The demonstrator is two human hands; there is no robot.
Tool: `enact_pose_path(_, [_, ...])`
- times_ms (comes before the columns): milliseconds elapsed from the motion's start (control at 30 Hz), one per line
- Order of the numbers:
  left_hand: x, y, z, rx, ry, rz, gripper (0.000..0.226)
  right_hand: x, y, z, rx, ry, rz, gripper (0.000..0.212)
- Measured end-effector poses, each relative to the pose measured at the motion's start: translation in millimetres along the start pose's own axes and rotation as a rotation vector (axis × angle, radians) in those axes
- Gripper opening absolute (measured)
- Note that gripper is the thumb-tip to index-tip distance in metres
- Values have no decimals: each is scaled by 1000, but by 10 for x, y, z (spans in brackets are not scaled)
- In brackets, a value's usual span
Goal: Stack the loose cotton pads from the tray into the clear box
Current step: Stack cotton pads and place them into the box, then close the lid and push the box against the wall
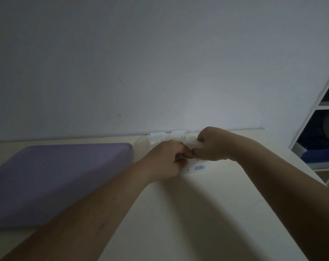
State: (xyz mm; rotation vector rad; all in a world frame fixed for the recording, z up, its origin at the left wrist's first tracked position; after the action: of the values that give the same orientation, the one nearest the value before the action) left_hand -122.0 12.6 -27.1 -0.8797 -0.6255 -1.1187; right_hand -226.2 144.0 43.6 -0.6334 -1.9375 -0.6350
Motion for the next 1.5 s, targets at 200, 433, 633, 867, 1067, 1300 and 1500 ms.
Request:
enact_pose_path(200, [-1,15,-26,-7,87,109,25,-39,-35,-25,-47,107,155,28])
enact_pose_path(433, [0,12,-6,5,77,79,20,-72,-78,-202,-113,292,184,20])
enact_pose_path(633, [15,24,2,-26,-4,71,23,-32,39,-269,-18,237,-97,14])
enact_pose_path(867, [133,34,10,2,107,287,18,69,-192,204,-54,-432,332,20])
enact_pose_path(1067, [410,89,-599,648,183,495,30,-261,-464,387,-111,-894,152,29])
enact_pose_path(1300, [300,156,-729,701,727,319,38,-457,-574,507,-155,-1040,129,35])
enact_pose_path(1500, [223,237,-542,490,400,395,37,-532,-602,504,-62,-1256,230,25])
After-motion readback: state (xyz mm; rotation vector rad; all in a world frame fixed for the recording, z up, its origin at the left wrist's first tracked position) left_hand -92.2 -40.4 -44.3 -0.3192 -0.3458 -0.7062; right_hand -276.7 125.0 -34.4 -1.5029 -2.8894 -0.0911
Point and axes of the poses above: each hand's wrist, its own y-axis away from the middle knuckle, its own x-axis out of the back of the hand, z = x × y, the point moved 2 cm from there along -y, towards the middle knuckle, and after that the axes turned 8 degrees about -y, right-handed, at the moved point
